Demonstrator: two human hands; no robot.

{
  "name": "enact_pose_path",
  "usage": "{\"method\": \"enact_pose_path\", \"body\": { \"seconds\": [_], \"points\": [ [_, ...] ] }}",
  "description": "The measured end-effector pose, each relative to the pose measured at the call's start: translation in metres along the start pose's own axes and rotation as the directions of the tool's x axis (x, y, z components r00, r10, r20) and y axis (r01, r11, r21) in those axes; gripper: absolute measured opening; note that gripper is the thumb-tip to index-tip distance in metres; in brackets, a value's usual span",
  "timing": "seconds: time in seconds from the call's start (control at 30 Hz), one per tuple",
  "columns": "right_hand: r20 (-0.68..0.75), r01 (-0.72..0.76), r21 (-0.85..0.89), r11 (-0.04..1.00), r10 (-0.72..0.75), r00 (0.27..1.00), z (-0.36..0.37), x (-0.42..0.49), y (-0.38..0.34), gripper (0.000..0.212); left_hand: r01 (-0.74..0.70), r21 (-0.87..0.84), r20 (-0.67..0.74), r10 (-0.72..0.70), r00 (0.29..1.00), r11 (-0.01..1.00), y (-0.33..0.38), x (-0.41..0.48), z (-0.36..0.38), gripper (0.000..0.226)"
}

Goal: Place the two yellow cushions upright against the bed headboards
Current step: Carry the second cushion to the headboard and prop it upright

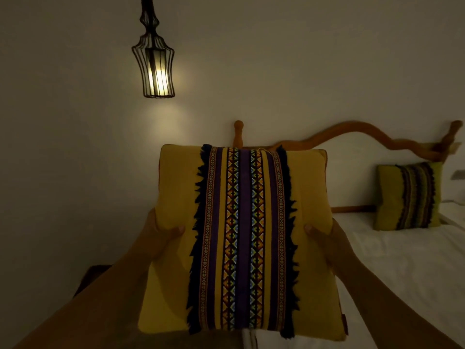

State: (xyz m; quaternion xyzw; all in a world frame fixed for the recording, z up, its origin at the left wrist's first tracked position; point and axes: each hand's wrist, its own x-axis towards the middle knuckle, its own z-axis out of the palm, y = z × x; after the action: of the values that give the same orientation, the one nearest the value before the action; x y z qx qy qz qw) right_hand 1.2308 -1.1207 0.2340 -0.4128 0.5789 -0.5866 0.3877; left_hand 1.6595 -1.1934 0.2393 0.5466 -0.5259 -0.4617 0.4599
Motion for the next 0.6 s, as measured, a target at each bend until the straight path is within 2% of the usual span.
{"method": "enact_pose_path", "body": {
  "seconds": [0.17,0.27,0.37,0.5,0.6],
  "points": [
    [0.021,0.005,0.011,1.0,-0.005,1.0,-0.007,0.061,0.001,0.049,0.011,0.008,0.001,-0.011,1.0,1.0,0.0,0.058,0.029,0.125],
    [0.011,-0.01,0.001,1.0,0.01,1.0,-0.008,0.089,0.003,0.044,0.042,-0.005,0.005,-0.042,0.999,0.999,-0.001,0.088,0.043,0.118],
    [-0.019,-0.019,-0.017,1.0,0.019,1.0,-0.01,0.118,0.01,0.053,0.068,-0.007,0.081,-0.068,0.994,0.998,0.001,0.12,0.057,0.118],
    [-0.049,-0.005,-0.024,1.0,0.004,0.999,-0.005,0.162,0.021,0.055,0.073,0.022,0.153,-0.076,0.985,0.997,0.002,0.172,0.076,0.139],
    [-0.082,-0.023,-0.032,0.999,0.021,0.996,0.003,0.197,0.029,0.053,0.081,0.032,0.177,-0.086,0.98,0.996,0.0,0.217,0.088,0.134]
  ]
}}
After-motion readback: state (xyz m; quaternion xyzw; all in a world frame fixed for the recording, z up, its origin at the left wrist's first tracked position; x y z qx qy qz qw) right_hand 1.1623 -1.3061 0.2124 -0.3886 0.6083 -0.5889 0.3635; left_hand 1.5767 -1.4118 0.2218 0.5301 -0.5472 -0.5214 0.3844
